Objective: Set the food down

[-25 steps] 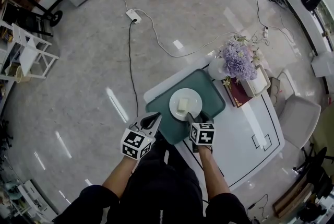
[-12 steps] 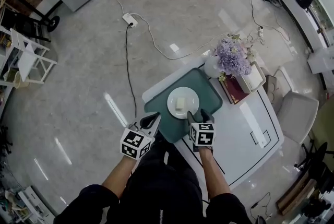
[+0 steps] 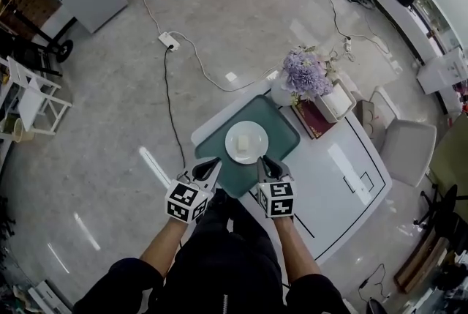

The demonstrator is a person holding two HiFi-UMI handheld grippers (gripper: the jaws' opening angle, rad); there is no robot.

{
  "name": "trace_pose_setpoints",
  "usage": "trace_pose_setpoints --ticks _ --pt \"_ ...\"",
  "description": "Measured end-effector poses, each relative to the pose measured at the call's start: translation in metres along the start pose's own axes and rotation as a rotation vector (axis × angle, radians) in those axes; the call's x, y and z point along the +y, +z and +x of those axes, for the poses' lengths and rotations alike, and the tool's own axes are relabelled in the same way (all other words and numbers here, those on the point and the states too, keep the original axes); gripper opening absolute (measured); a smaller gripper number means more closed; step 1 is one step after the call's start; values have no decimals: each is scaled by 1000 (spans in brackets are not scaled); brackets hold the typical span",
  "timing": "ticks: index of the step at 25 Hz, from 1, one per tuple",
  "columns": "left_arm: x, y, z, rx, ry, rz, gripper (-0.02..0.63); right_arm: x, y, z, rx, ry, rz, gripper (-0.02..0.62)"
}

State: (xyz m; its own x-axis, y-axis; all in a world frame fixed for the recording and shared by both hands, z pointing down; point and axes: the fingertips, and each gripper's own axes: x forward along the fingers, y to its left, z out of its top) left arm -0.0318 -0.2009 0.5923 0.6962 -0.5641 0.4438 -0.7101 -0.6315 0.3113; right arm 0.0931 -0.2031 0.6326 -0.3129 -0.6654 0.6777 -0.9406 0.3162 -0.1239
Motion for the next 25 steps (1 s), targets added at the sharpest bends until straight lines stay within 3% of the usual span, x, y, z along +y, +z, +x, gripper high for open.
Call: trace_pose_setpoints --ticks 3,12,25 --pt "-8 3 -1 -11 -11 13 6 4 7 -18 -78 -2 -12 11" --pt "-42 14 -20 -75 7 46 6 14 29 -76 -272 -33 -38 9" --pt "-121 2 -71 -155 28 88 6 38 18 -169 -393 -14 -65 9"
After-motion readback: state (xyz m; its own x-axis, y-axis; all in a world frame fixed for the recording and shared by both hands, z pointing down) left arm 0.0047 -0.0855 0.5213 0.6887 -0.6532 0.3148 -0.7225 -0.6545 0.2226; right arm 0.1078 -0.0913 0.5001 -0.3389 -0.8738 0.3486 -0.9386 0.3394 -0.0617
